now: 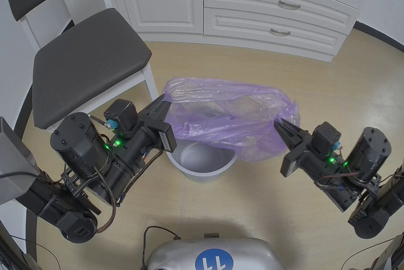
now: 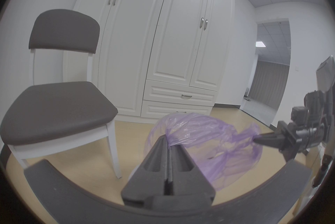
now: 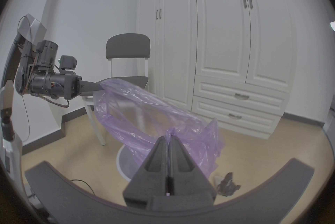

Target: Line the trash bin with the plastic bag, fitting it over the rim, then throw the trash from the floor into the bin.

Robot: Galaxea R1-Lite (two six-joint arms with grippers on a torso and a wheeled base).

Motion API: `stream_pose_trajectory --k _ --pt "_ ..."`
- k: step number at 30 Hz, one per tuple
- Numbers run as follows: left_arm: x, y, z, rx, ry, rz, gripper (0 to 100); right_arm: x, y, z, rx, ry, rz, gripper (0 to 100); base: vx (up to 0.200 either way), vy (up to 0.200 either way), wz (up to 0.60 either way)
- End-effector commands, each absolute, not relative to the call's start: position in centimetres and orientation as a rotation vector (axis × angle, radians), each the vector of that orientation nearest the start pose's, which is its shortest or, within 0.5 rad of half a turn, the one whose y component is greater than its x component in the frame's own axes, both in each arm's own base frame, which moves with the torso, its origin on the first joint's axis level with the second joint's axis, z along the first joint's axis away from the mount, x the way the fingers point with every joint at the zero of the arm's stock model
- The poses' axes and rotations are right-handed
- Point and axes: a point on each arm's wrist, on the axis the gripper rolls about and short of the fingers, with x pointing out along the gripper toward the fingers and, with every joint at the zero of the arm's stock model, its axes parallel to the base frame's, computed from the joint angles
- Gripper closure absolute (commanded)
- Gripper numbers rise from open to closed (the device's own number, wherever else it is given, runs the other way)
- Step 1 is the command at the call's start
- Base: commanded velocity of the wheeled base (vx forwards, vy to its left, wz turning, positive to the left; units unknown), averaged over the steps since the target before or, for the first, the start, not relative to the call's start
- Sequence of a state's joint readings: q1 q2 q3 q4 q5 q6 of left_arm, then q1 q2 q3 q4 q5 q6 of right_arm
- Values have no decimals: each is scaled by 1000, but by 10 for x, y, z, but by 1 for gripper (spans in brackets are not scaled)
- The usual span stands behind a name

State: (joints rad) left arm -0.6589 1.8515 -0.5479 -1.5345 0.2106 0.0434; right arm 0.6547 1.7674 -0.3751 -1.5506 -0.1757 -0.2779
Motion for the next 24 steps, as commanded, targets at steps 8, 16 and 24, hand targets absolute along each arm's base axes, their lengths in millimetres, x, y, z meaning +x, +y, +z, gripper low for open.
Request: stream_pose_trajectory --k 8,16,24 --pt "256 -199 145 -85 -173 -462 100 249 209 125 -62 -159 485 100 0 0 0" --pt "266 -206 133 -101 -146 -460 100 267 224 116 25 -146 482 100 0 0 0" --pt "272 -206 129 -107 -137 -450 100 288 243 98 106 -128 480 100 0 0 0"
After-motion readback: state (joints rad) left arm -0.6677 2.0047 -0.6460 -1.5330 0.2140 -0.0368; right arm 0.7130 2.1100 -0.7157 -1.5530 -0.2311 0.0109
